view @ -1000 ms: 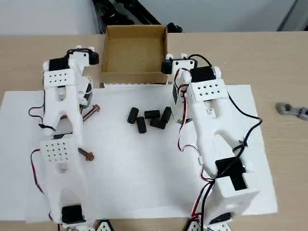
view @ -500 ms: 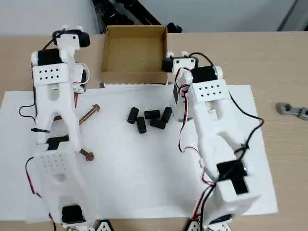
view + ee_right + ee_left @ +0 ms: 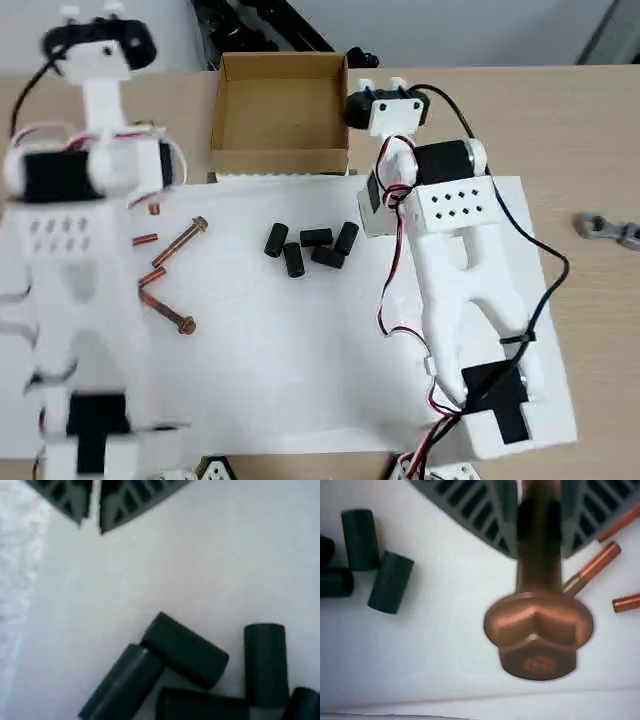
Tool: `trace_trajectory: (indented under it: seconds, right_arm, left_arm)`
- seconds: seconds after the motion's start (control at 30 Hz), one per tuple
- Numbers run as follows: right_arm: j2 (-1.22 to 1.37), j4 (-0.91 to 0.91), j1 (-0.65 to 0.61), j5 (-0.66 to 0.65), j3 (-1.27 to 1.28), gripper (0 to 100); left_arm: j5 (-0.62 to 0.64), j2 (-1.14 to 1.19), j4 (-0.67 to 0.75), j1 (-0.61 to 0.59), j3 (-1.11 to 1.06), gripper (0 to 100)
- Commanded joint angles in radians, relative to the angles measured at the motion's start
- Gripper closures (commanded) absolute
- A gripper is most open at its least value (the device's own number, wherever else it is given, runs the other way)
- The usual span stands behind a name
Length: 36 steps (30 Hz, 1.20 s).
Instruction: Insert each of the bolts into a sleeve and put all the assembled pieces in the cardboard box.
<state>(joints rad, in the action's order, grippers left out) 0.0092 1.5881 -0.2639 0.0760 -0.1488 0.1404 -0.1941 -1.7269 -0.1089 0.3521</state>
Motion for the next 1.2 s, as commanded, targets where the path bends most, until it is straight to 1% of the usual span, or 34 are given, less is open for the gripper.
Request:
trace_trajectory:
  seconds: [0.0, 0.07, 0.17, 0.27, 0.33, 0.4, 0.47, 0.6, 0.7, 0.8, 1.17]
  right_arm:
    - [0.024, -0.002, -0.012, 0.109, -0.052, 90.8]
    - [0.067, -0.002, -0.041, 0.144, -0.075, 90.7]
    - [0.134, 0.002, -0.122, 0.153, -0.129, 92.4]
    - [0.206, -0.002, -0.222, 0.157, -0.178, 92.5]
    - [0.263, -0.002, -0.28, 0.193, -0.209, 92.5]
    - [0.331, -0.002, -0.317, 0.241, -0.238, 92.5]
    - [0.398, 0.001, -0.341, 0.259, -0.27, 92.5]
    - [0.484, -0.001, -0.364, 0.273, -0.339, 91.6]
    - [0.506, -0.002, -0.366, 0.318, -0.348, 87.1]
    - [0.51, -0.016, -0.366, 0.319, -0.348, 84.4]
    - [0.572, -0.102, -0.363, 0.319, -0.347, 84.1]
  left_arm:
    - [-0.002, -0.216, 0.058, -0.011, -0.147, 100]
    - [-0.034, -0.288, 0.075, -0.028, -0.239, 100]
    - [-0.052, -0.379, 0.089, -0.075, -0.334, 100]
    - [-0.078, -0.442, 0.081, -0.114, -0.38, 100]
    - [-0.086, -0.479, 0.077, -0.135, -0.404, 100]
    - [-0.086, -0.502, 0.054, -0.161, -0.414, 100]
    - [-0.087, -0.516, 0.026, -0.181, -0.417, 100]
    - [-0.115, -0.522, -0.006, -0.213, -0.417, 100]
    - [-0.121, -0.522, -0.011, -0.241, -0.417, 100]
    - [-0.121, -0.522, -0.011, -0.258, -0.417, 100]
    - [-0.121, -0.522, -0.011, -0.253, -0.417, 100]
